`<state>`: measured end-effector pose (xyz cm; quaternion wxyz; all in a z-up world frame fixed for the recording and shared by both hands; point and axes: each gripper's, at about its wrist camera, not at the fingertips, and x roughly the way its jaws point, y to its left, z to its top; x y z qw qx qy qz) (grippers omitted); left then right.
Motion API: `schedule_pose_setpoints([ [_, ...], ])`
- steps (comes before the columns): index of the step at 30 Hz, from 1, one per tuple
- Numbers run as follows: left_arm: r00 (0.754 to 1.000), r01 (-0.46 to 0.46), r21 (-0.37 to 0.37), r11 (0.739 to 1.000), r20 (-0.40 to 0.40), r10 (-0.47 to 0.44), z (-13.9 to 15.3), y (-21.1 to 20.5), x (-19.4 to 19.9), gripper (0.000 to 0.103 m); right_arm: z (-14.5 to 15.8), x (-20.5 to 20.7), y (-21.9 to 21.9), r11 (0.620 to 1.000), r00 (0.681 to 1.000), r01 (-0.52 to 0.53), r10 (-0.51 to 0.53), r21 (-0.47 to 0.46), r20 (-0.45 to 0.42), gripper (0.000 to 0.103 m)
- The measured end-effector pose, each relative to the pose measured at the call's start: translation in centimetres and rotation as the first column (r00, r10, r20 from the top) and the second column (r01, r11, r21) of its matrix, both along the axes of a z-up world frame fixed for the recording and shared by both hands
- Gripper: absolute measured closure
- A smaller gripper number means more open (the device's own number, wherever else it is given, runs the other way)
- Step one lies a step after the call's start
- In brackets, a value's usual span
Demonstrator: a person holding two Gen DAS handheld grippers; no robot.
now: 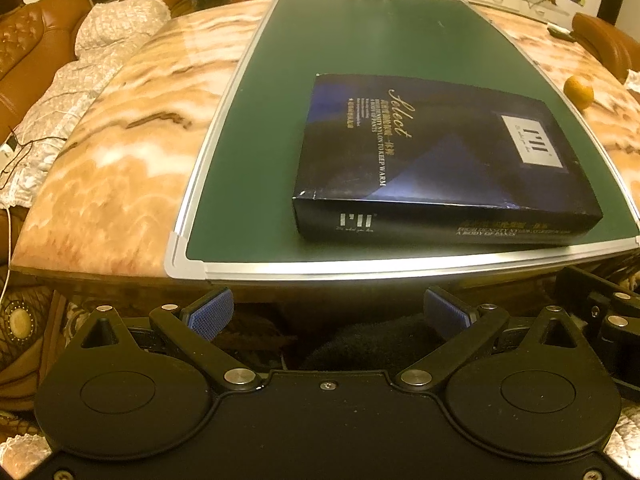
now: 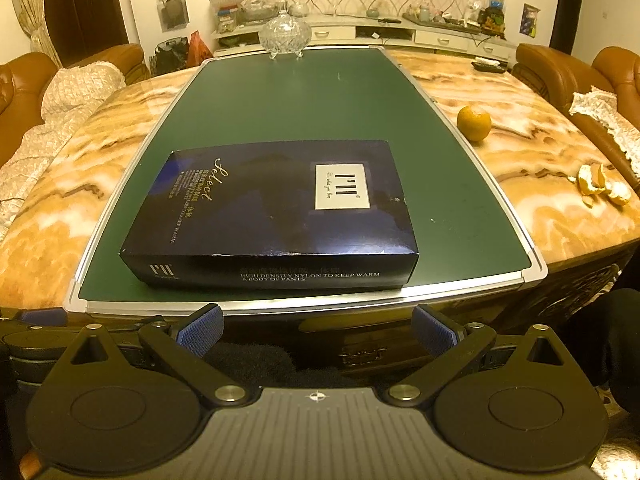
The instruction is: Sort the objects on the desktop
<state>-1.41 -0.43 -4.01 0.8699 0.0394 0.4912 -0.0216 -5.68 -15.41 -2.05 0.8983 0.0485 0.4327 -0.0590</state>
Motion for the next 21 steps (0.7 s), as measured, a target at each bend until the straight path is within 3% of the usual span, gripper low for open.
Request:
schedule_pose_setpoints([
  [21, 1.0, -0.011, 0.015, 1.0, 0.006, 0.011, -0.18, -0.24, 0.29, 0.0, -0.73, 0.67, -0.29, 1.0, 1.0, 0.007, -0.007, 0.002, -0.02, 0.0],
])
